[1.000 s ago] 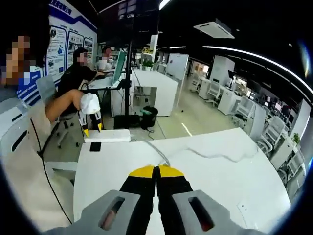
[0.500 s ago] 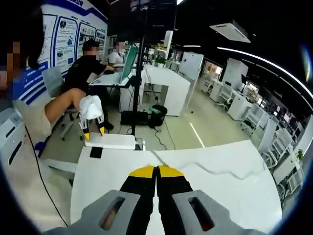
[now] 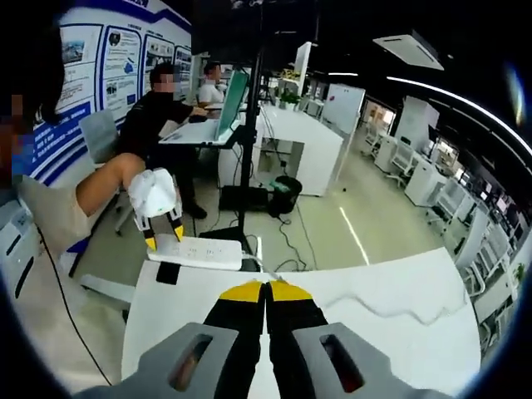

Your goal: Pick up the power strip scattered on the table, fix it on the side mounting bracket of the table, and press the switch

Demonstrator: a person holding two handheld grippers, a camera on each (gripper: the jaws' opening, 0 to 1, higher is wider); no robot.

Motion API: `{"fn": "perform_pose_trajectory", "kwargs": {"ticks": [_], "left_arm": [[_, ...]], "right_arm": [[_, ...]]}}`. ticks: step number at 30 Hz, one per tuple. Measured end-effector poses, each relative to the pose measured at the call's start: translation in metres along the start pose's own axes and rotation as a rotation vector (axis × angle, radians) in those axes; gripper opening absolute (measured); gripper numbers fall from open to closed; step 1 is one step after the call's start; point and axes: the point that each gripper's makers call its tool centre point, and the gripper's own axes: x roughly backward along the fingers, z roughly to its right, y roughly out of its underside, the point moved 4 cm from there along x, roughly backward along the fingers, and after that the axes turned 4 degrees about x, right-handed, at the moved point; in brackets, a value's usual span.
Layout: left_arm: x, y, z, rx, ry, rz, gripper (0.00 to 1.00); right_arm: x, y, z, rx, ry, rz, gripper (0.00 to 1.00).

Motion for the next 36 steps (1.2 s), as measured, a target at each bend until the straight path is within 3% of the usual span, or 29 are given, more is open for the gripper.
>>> {"fn": "perform_pose_trajectory", "kwargs": {"ticks": [15,36], "left_arm": [[0.000,0.000,0.000,0.007,-0.003,0.001,0.43],[-0.001,-0.004,0.001,0.012,-0.007,-0.013,0.42]], "right_arm": [[-0.040,-0.028,-0.006,0.064,-0.079,-0.024,0.00],[-0.104,-0.054,-0.024,0.118,-0.202,-0.057,0.00]]}}
